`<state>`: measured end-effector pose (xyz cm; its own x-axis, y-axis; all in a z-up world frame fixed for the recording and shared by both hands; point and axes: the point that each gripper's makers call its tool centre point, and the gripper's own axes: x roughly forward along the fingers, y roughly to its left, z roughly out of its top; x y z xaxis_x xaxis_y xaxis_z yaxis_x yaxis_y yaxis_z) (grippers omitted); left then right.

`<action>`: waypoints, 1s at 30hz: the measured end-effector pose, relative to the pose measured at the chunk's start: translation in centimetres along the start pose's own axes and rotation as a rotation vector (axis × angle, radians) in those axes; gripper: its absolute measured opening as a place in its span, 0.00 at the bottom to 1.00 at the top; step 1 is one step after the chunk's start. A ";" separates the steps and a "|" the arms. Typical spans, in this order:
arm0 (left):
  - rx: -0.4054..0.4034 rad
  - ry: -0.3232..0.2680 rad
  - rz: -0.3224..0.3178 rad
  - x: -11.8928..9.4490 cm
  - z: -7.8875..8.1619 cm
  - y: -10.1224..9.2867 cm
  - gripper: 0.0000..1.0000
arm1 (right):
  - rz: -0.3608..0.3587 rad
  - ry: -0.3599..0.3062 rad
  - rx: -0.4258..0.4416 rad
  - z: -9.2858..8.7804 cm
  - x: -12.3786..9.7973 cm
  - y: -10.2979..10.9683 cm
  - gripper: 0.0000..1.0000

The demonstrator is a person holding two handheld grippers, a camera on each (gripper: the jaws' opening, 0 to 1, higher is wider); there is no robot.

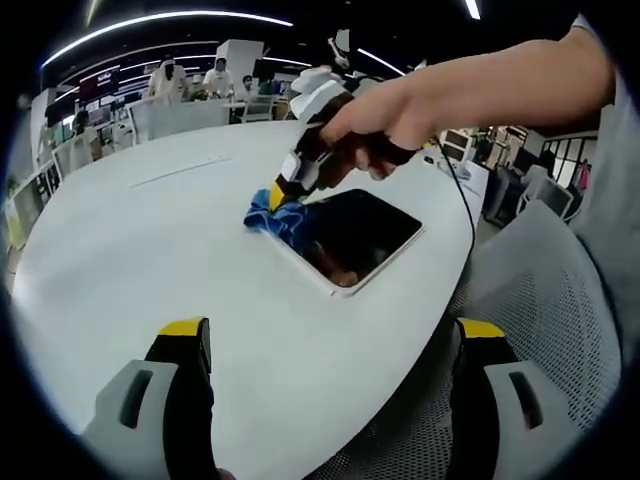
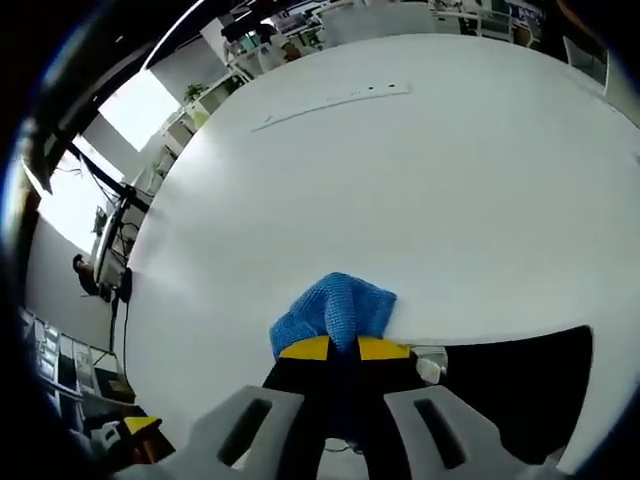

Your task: Wipe the mirror surface with the cleaning cloth until all visible marks leave the cleaned area.

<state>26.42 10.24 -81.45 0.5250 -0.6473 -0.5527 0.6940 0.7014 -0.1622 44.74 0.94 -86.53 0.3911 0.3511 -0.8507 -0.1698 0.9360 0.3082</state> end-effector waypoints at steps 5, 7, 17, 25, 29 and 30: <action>0.010 0.006 -0.006 0.0 0.0 -0.3 0.99 | -0.014 -0.004 0.005 -0.9 -0.5 0.2 0.02; 0.008 0.005 -0.007 -0.1 0.0 -0.3 0.99 | -0.023 -0.005 -0.020 -1.3 -0.6 0.4 0.02; 0.015 0.010 -0.010 -0.1 -0.1 -0.4 0.99 | -0.026 0.003 -0.064 -3.5 -1.2 1.0 0.02; 0.017 0.007 -0.011 -0.1 0.1 -0.5 0.99 | -0.023 0.002 -0.098 -4.8 -1.8 1.5 0.02; 0.017 0.005 -0.006 -0.1 0.1 -0.4 0.99 | -0.017 0.007 -0.093 -5.7 -2.1 1.8 0.02; 0.016 0.003 -0.005 -0.2 0.1 -0.4 0.99 | -0.011 0.009 -0.092 -6.1 -2.2 2.0 0.02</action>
<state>26.12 10.03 -81.17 0.5198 -0.6500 -0.5544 0.7046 0.6931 -0.1519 38.02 1.84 -86.61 0.3852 0.3399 -0.8580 -0.2476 0.9337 0.2588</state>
